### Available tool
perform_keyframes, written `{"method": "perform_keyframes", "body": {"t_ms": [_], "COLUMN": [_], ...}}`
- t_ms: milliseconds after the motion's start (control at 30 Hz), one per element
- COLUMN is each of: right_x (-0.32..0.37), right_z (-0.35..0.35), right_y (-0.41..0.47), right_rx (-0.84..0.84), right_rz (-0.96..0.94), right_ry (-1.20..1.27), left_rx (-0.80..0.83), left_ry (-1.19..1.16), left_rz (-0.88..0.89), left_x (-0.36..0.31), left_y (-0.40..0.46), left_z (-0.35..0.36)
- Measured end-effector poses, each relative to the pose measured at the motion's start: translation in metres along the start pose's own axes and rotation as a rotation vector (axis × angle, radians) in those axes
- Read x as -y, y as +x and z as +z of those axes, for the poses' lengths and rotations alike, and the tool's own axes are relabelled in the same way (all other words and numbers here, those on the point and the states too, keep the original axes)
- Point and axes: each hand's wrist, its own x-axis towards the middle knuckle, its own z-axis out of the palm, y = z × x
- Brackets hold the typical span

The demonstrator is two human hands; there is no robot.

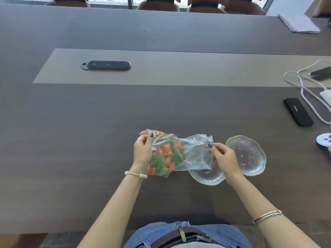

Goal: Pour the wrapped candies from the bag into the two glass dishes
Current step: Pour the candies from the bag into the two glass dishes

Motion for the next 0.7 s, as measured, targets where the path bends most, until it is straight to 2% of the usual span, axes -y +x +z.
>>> {"method": "perform_keyframes", "body": {"t_ms": [233, 467, 700], "right_x": [-0.012, -0.001, 0.003], "right_z": [-0.024, -0.027, -0.034], "right_y": [0.004, 0.002, -0.005], "right_rx": [0.003, 0.011, 0.04], "right_rz": [0.086, 0.078, 0.095], "right_ry": [0.121, 0.182, 0.207], "left_rx": [0.207, 0.252, 0.264], "left_ry": [-0.182, -0.208, -0.232], "left_rz": [-0.009, 0.014, 0.007], "left_x": [-0.053, -0.084, -0.087], "left_y": [-0.02, -0.041, -0.046], "left_z": [0.017, 0.018, 0.009]}}
